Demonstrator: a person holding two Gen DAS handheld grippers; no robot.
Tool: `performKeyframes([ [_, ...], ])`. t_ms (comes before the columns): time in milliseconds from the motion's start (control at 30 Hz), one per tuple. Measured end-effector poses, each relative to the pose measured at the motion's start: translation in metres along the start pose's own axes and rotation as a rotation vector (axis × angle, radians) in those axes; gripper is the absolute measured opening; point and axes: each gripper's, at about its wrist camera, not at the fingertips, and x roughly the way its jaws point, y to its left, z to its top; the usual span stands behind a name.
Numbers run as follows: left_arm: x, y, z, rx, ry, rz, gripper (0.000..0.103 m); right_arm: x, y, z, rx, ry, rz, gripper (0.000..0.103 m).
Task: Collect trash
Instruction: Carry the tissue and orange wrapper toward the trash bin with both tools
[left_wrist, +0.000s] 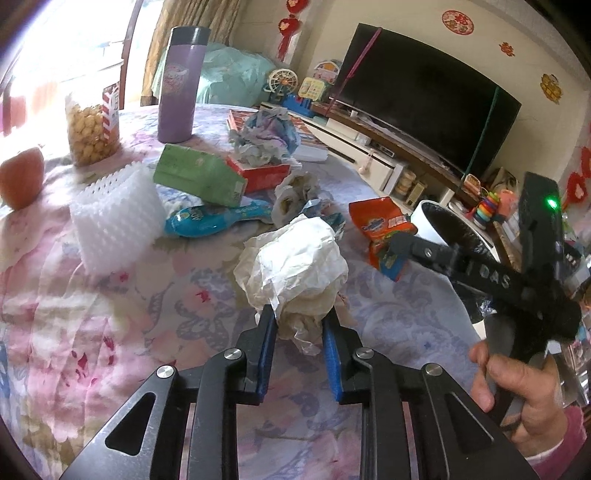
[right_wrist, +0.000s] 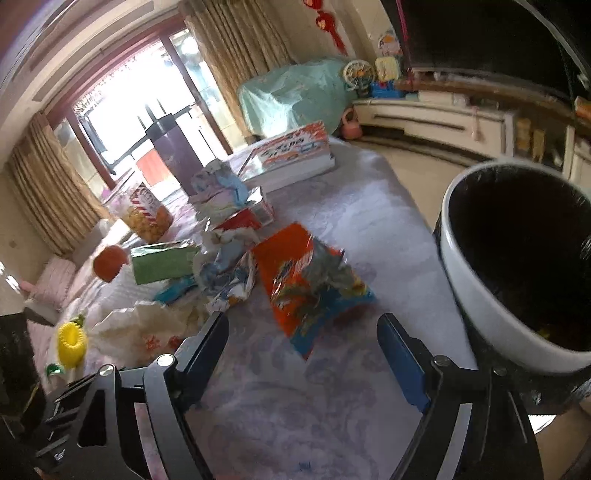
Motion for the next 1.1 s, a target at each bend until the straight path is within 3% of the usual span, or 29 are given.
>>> performKeyframes([
  [100,0.0,0.001,0.0,-0.004,0.0,-0.001,0.023,0.014,0.0,0.008,0.001,0.017,-0.031,0.082],
  [167,0.0,0.001,0.0,-0.004,0.002,-0.002,0.023,0.025,0.0,0.012,-0.006,0.037,-0.033,0.07],
  [200,0.0,0.001,0.001,-0.004,0.003,-0.002,0.023,0.03,0.0,0.012,-0.013,0.054,-0.035,0.041],
  [233,0.001,0.001,0.001,-0.003,0.004,-0.004,0.023,0.032,0.0,0.011,-0.013,0.064,-0.028,0.019],
  [667,0.004,-0.032,0.006,0.054,0.004,-0.065,0.022,-0.026,-0.013,-0.009,-0.001,-0.007,0.01,0.018],
  [1100,0.02,-0.072,0.016,0.128,0.019,-0.132,0.022,-0.088,-0.052,-0.017,0.053,-0.085,-0.044,0.018],
])
